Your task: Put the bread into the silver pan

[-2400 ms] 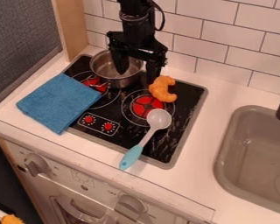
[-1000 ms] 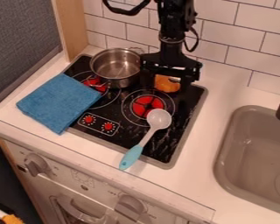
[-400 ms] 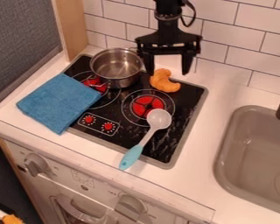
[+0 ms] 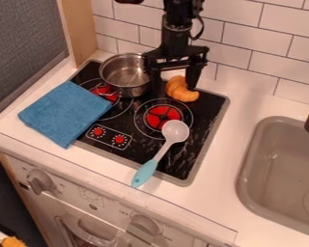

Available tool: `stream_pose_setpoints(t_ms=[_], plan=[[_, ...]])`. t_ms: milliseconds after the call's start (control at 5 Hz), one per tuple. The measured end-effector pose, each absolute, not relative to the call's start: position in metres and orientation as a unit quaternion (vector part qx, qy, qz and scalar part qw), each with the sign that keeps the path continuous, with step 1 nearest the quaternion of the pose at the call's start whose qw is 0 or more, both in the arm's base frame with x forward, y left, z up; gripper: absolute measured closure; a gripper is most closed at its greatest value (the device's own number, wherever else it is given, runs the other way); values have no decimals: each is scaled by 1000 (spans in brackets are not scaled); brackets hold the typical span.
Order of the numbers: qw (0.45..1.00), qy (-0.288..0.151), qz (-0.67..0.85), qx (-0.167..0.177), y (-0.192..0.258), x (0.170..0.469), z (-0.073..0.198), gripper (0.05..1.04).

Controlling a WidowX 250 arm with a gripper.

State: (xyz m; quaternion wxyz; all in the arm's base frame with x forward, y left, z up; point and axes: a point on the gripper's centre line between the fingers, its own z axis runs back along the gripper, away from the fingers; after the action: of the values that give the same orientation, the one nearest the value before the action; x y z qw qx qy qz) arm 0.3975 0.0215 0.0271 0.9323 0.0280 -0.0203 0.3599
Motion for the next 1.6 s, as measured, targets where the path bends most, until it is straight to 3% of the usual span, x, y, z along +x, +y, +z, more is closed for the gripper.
stream_pose_setpoints(t_ms=[600,800,1000,1400,1600], plan=[[913,-7,406,39,13,402,4,85],[917,-11,396,49,14,404,3,141],[929,-25,365,63,3,405,4,388],[954,-33,287,84,-22,383,14,429],[964,-40,255,62,-24,383,34,429]])
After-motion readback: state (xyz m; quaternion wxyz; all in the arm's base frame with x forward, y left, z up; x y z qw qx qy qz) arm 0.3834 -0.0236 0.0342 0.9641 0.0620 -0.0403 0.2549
